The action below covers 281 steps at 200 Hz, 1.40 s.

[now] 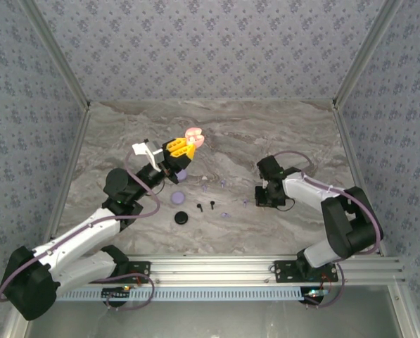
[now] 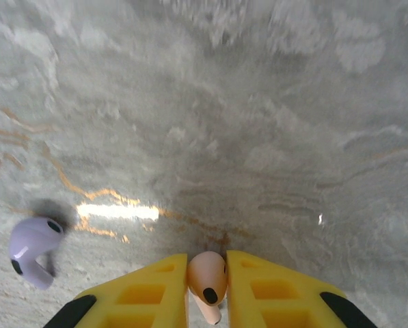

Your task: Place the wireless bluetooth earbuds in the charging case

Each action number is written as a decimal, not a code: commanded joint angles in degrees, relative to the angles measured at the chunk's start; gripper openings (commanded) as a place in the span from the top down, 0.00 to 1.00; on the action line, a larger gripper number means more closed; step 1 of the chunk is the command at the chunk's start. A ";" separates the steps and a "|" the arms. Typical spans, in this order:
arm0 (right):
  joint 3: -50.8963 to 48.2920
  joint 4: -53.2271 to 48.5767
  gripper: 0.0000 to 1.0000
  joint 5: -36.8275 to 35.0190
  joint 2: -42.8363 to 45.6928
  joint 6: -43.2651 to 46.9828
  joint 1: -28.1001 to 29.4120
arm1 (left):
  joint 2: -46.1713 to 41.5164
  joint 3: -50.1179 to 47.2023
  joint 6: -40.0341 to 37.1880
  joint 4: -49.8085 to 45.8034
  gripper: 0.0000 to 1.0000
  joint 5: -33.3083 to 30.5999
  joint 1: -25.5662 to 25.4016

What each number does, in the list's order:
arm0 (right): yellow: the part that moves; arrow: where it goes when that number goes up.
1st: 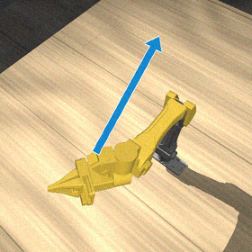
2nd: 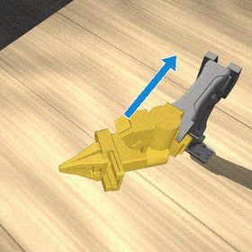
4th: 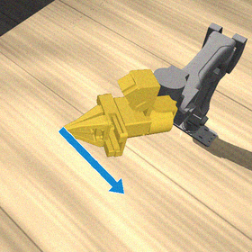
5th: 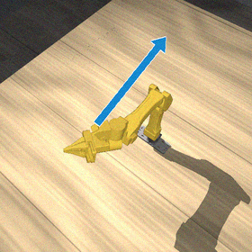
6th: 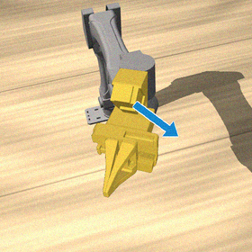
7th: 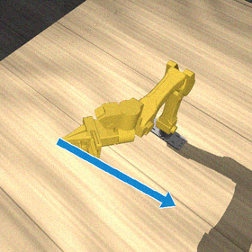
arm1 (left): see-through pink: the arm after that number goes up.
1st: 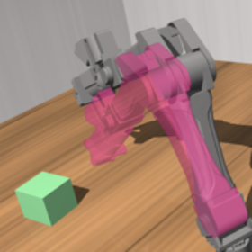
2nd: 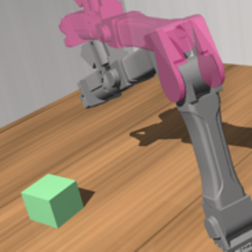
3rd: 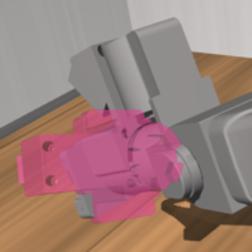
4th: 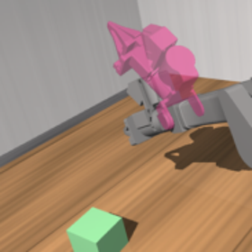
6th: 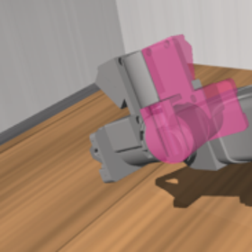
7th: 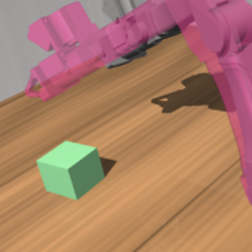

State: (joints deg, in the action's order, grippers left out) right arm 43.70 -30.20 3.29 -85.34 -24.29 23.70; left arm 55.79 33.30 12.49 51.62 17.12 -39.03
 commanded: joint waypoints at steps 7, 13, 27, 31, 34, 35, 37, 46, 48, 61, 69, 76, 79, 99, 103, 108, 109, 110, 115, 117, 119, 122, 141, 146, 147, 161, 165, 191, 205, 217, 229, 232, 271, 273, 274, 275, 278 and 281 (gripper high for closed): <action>-0.73 4.06 0.79 -0.49 4.38 2.34 -1.50 | -1.13 -0.11 0.23 0.15 1.00 0.63 -0.34; -0.98 4.57 0.79 0.06 5.42 2.59 -1.78 | -1.02 -0.31 0.61 0.22 1.00 0.62 -0.33; -1.54 6.28 0.79 2.18 9.50 3.22 -2.38 | -0.54 -0.77 1.62 0.99 1.00 0.61 -0.27; -1.63 7.04 0.79 3.02 11.19 3.41 -2.47 | -0.28 -0.96 1.93 1.37 1.00 0.58 -0.33; -1.82 7.72 0.79 3.77 12.24 3.60 -2.68 | -0.20 -1.03 2.14 1.58 1.00 0.59 -0.35; -1.84 7.93 0.79 4.06 12.67 3.62 -2.69 | -0.14 -1.04 2.21 1.70 1.00 0.61 -0.35; -1.90 8.22 0.79 4.61 13.49 3.70 -2.83 | -0.04 -1.04 2.30 1.90 1.00 0.62 -0.35; -2.04 10.23 0.79 6.61 17.13 3.74 -3.17 | 0.47 -1.17 2.85 2.78 1.00 0.64 -0.34; -2.09 10.77 0.79 7.20 18.01 3.73 -3.28 | 0.62 -1.10 2.92 2.94 1.00 0.63 -0.30; -1.93 14.01 0.79 10.49 23.26 3.31 -3.81 | 1.52 -0.75 3.57 4.15 1.00 0.89 -0.31; -1.66 16.11 0.79 12.22 26.17 2.59 -4.16 | 2.12 -0.39 3.93 4.92 1.00 1.11 -0.29; -1.25 17.97 0.79 14.10 28.15 2.20 -4.49 | 2.67 -0.11 4.12 5.84 1.00 1.33 -0.34; -0.95 18.67 0.79 14.79 29.10 1.99 -4.55 | 2.92 0.06 4.35 6.13 1.00 1.47 -0.34; 1.59 22.68 0.78 19.59 32.91 0.84 -4.81 | 4.68 1.33 5.15 8.23 1.00 2.45 -0.29; 2.18 23.50 0.78 20.53 33.44 0.50 -4.85 | 5.04 1.63 5.41 8.56 1.00 2.68 -0.34; 2.94 24.73 0.78 21.81 33.94 -0.01 -4.85 | 5.47 1.93 5.63 9.01 1.00 2.88 -0.35; 3.04 25.00 0.78 22.09 34.07 -0.08 -4.87 | 5.60 2.03 5.67 9.11 1.00 2.94 -0.35; 3.18 25.31 0.78 22.32 34.17 -0.20 -4.84 | 5.67 2.07 5.73 9.20 1.00 2.97 -0.35; 3.75 26.71 0.78 23.55 34.62 -0.86 -4.77 | 6.09 2.43 5.97 9.59 1.00 3.23 -0.35; 4.00 27.24 0.78 23.85 34.73 -1.11 -4.71 | 6.31 2.55 6.08 9.76 1.00 3.32 -0.35; 4.21 27.68 0.78 24.22 34.90 -1.35 -4.63 | 6.45 2.73 6.19 9.92 1.00 3.41 -0.35; 4.66 28.52 0.78 24.58 35.12 -1.81 -4.43 | 6.66 2.88 6.30 10.14 1.00 3.56 -0.31; 7.50 32.81 0.78 26.63 35.18 -3.61 -3.08 | 8.14 4.14 7.14 11.26 1.00 4.55 -0.33; 8.44 33.48 0.78 26.62 35.04 -3.90 -2.39 | 8.48 4.28 7.35 11.59 1.00 4.78 -0.35; 8.60 33.60 0.78 26.65 35.01 -3.91 -2.23 | 8.56 4.34 7.40 11.67 1.00 4.81 -0.35; 11.13 34.99 0.78 26.28 34.25 -3.55 0.27 | 9.39 4.90 7.96 12.31 1.00 5.18 -0.34; 11.76 35.22 0.78 26.14 33.89 -3.18 0.78 | 9.63 5.00 8.13 12.43 1.00 5.26 -0.31; 16.39 36.24 0.78 25.78 31.14 -1.12 4.86 | 10.62 5.28 8.86 13.36 1.00 5.59 -0.37; 18.15 37.45 0.78 26.05 29.35 -0.68 6.41 | 10.96 5.33 9.21 13.67 1.00 5.59 -0.44; 19.45 37.93 0.78 26.07 27.90 -0.03 7.57 | 10.93 5.45 9.33 13.77 1.00 5.72 -0.48; 20.51 37.98 0.78 25.89 26.35 0.79 8.69 | 11.04 5.42 9.39 13.68 1.00 5.72 -0.52; 20.76 37.89 0.78 25.75 26.03 1.06 8.94 | 11.00 5.39 9.44 13.70 1.00 5.73 -0.46; 22.22 38.72 0.78 25.18 22.50 1.75 10.66 | 10.90 5.44 9.51 13.59 1.00 5.87 -0.53; 22.33 38.72 0.78 25.18 22.32 1.72 10.73 | 10.98 5.39 9.51 13.60 1.00 5.85 -0.53; 22.40 38.76 0.78 25.23 22.23 1.71 10.74 | 10.99 5.42 9.45 13.56 1.00 5.88 -0.57; 22.44 38.79 0.78 25.21 22.19 1.80 10.79 | 11.00 5.44 9.42 13.53 1.00 5.89 -0.59; 22.59 38.81 0.78 25.30 21.93 1.87 10.87 | 10.98 5.45 9.41 13.49 1.00 5.90 -0.57; 22.88 38.74 0.78 25.31 21.72 1.95 10.98 | 10.96 5.42 9.42 13.43 1.00 5.89 -0.56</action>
State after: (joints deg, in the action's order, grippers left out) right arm 63.46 6.44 28.34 -62.43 -23.94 33.95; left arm 66.89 36.60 21.12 61.80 21.76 -39.11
